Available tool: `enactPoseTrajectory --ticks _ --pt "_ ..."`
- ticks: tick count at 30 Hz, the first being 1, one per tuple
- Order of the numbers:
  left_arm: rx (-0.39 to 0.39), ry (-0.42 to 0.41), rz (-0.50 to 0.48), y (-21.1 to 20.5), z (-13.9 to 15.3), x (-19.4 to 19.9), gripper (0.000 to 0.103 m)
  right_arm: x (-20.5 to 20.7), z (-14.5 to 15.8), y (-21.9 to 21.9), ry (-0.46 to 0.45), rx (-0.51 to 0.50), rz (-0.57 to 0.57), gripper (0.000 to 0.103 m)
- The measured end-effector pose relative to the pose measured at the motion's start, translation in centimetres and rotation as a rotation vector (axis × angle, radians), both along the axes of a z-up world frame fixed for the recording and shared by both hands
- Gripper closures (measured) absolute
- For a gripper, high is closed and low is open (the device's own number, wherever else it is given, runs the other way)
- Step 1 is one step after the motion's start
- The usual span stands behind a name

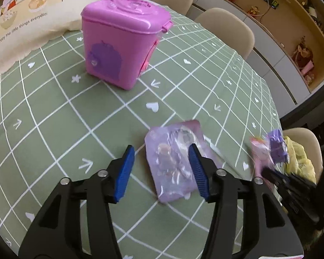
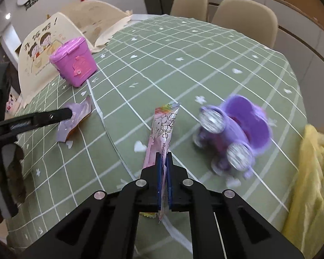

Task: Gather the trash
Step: 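Carry blister pack and pink candy wrapper over the yellow bag with both tools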

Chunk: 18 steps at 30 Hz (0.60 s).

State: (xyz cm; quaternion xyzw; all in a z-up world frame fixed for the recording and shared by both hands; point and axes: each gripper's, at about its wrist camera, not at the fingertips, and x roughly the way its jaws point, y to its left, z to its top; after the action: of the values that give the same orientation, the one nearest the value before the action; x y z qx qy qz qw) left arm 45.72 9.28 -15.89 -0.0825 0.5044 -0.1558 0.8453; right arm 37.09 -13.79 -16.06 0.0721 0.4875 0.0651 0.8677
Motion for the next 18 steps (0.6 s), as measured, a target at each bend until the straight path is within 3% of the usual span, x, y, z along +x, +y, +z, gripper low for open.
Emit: enactPoseTrajectory --ticks 6,8,10,12,14,18 --pt "0.118 -0.053 -0.042 -3.2 -0.2 0.2 0.039 -2.4 0.0 -1.4 0.002 0.008 -0.054 0.097" --pt "0.183 -0.076 -0.094 -4.7 -0.4 -0.6 0.039 -3.2 -0.1 -1.9 0.005 0.016 -0.076 0.097" --pt "0.197 -0.085 -0.114 -5.3 -0.4 -1.2 0.04 -3.9 -0.1 -2.3 0.004 0.019 -0.093 0.097" --pt "0.167 -0.079 -0.102 -5.0 -0.3 -1.7 0.057 -4.7 0.0 -2.8 -0.001 0.021 -0.112 0.097" --pt "0.12 -0.043 -0.084 -4.5 -0.2 -1.7 0.092 -5.4 0.2 -3.0 -0.007 0.022 -0.124 0.097" --pt "0.067 -0.052 -0.104 -4.4 0.7 -2.5 0.1 -6.3 1.0 -2.9 -0.028 0.014 -0.124 0.097"
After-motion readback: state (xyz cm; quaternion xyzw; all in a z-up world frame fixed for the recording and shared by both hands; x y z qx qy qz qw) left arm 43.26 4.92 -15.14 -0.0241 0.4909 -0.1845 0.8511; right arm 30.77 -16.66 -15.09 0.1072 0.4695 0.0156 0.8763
